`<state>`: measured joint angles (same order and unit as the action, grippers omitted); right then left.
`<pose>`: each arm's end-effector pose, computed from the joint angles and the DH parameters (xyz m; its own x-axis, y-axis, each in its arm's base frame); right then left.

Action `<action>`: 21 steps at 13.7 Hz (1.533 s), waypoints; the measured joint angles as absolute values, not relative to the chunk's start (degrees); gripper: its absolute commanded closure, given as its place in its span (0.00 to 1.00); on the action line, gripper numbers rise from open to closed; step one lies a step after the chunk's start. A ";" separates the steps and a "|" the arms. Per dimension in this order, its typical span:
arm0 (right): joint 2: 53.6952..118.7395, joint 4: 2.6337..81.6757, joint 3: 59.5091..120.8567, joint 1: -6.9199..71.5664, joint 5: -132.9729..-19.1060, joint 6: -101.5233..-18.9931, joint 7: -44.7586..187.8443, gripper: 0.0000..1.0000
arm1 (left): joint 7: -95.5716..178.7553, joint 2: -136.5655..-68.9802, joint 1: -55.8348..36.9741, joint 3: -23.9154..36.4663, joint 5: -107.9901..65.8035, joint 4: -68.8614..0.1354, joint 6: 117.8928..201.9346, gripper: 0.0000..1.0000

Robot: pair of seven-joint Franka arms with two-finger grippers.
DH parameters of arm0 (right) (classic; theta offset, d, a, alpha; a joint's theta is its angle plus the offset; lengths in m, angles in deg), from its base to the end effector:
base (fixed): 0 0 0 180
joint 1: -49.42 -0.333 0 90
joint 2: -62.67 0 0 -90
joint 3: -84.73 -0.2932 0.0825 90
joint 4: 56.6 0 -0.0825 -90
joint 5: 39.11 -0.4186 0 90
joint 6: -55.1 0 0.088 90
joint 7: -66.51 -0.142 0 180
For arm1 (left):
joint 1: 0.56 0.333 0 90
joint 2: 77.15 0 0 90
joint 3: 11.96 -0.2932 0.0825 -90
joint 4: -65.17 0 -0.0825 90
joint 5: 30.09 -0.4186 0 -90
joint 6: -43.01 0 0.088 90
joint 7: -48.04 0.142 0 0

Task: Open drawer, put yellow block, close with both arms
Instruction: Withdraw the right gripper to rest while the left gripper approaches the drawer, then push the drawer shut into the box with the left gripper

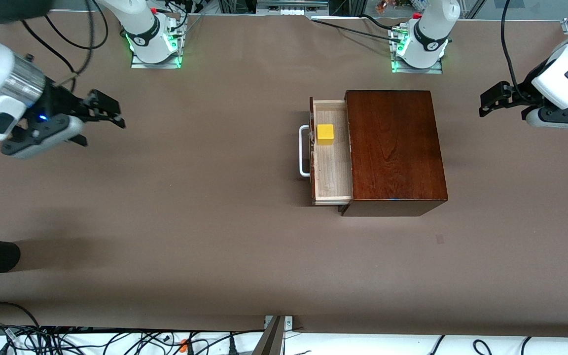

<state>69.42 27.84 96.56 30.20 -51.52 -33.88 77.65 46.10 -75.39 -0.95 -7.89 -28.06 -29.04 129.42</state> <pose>0.6087 0.1161 0.5471 0.9479 0.3185 0.0019 0.3127 -0.9297 -0.1946 0.5656 -0.0498 0.5427 0.9933 -0.0455 -0.1063 -0.0426 -0.9987 0.0296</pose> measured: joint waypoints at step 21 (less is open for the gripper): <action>66.22 30.86 100.52 32.75 -41.43 -29.88 73.81 0.00 | 87.62 -105.84 -13.66 21.34 -34.96 -23.87 156.64 0.00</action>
